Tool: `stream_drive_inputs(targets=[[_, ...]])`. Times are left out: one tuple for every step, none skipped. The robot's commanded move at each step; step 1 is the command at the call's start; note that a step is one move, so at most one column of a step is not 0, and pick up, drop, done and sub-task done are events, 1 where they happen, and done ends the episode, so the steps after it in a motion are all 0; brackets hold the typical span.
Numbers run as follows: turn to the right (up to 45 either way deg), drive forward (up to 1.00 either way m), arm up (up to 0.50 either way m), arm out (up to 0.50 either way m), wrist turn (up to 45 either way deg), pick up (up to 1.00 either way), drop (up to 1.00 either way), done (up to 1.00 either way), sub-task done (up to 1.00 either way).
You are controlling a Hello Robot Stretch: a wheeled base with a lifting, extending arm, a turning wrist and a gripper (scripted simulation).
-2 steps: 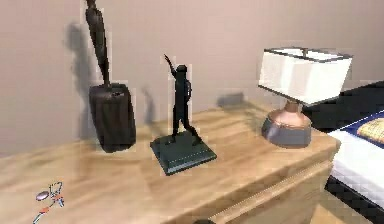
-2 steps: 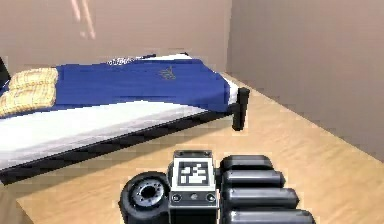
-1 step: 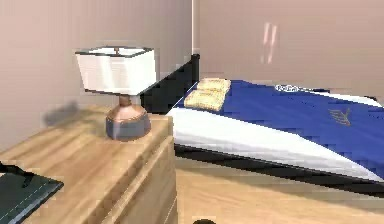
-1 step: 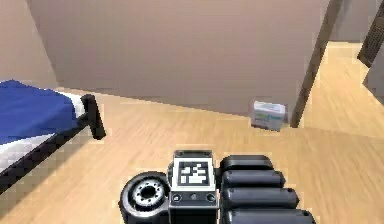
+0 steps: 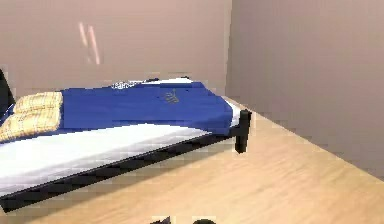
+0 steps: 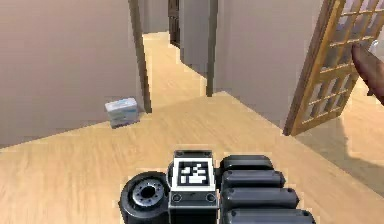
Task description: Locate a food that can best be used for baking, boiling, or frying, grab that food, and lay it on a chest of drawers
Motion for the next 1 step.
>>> stream_drive_inputs(targets=[[45.0,0.00,0.00,0.00,0.0,0.00,0.00,0.00,0.00]])
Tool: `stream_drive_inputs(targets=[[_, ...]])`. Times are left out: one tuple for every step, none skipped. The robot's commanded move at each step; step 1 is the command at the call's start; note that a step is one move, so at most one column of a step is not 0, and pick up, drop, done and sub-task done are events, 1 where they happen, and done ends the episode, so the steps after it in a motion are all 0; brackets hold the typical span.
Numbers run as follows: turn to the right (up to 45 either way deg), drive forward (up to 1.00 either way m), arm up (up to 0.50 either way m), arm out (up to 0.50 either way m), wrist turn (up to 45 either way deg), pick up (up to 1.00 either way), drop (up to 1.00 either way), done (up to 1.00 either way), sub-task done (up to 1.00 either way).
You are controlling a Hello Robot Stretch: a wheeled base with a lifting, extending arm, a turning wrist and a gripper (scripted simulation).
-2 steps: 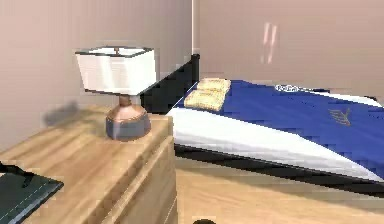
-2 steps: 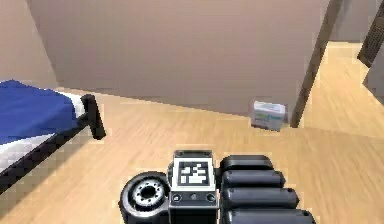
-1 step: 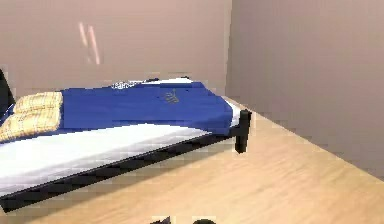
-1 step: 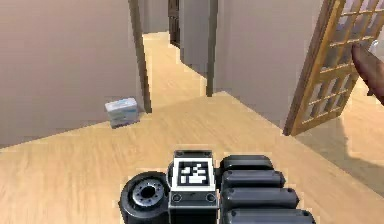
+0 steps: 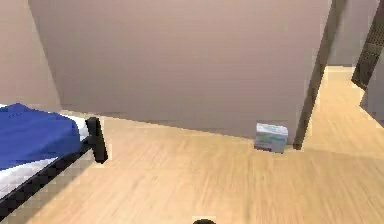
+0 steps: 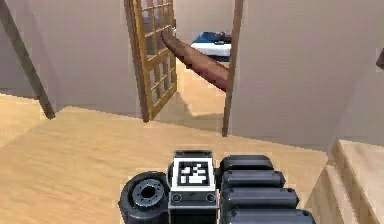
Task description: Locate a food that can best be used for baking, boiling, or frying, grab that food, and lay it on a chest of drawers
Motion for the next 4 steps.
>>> stream_drive_inputs(targets=[[15.0,0.00,0.00,0.00,0.0,0.00,0.00,0.00,0.00],[45.0,0.00,0.00,0.00,0.0,0.00,0.00,0.00,0.00],[45.0,0.00,0.00,0.00,0.0,0.00,0.00,0.00,0.00],[45.0,0.00,0.00,0.00,0.0,0.00,0.00,0.00,0.00]])
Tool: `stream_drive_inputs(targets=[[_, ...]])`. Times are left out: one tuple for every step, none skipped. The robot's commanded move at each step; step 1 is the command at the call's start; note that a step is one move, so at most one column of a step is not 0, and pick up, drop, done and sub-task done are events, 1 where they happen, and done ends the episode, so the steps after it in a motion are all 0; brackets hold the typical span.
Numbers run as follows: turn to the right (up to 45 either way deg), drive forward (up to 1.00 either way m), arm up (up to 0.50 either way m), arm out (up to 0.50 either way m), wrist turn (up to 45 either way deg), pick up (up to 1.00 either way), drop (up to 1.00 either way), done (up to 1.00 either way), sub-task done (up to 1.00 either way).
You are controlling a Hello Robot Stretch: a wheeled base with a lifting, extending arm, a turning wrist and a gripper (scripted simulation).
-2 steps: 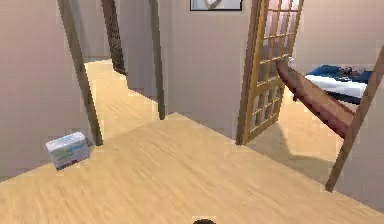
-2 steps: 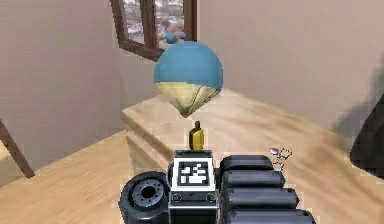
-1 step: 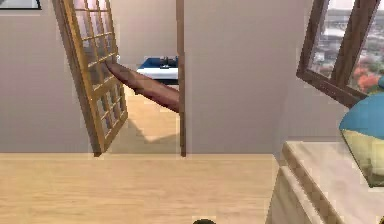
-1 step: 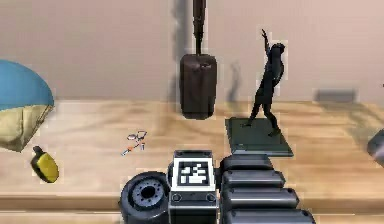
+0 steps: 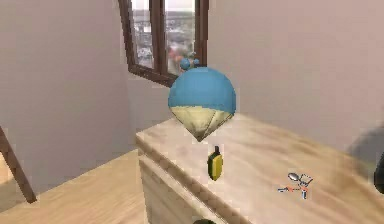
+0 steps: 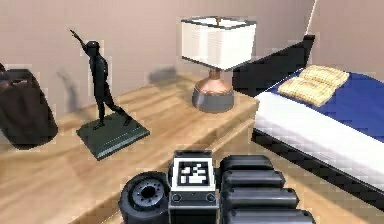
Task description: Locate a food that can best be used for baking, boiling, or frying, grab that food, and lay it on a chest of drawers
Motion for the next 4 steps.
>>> stream_drive_inputs(targets=[[42.0,0.00,0.00,0.00,0.0,0.00,0.00,0.00,0.00],[-45.0,0.00,0.00,0.00,0.0,0.00,0.00,0.00,0.00],[-45.0,0.00,0.00,0.00,0.0,0.00,0.00,0.00,0.00],[-45.0,0.00,0.00,0.00,0.0,0.00,0.00,0.00,0.00]])
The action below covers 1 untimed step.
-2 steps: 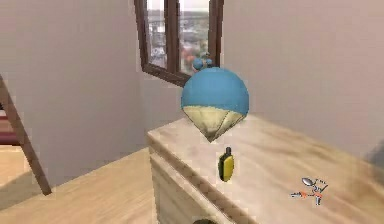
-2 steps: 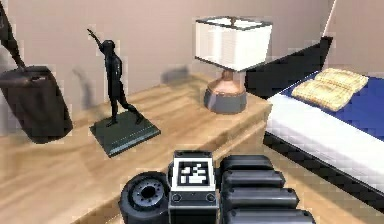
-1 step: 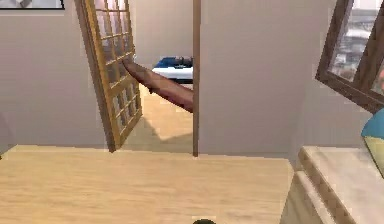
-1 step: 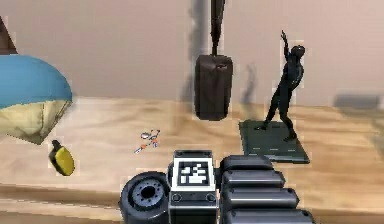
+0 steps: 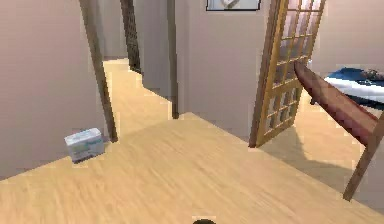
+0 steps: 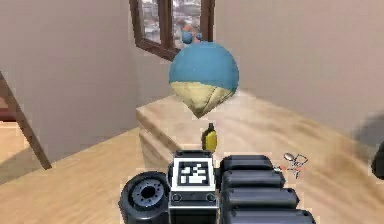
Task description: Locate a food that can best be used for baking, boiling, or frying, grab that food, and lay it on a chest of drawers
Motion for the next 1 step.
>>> stream_drive_inputs(targets=[[-18.0,0.00,0.00,0.00,0.0,0.00,0.00,0.00,0.00]])
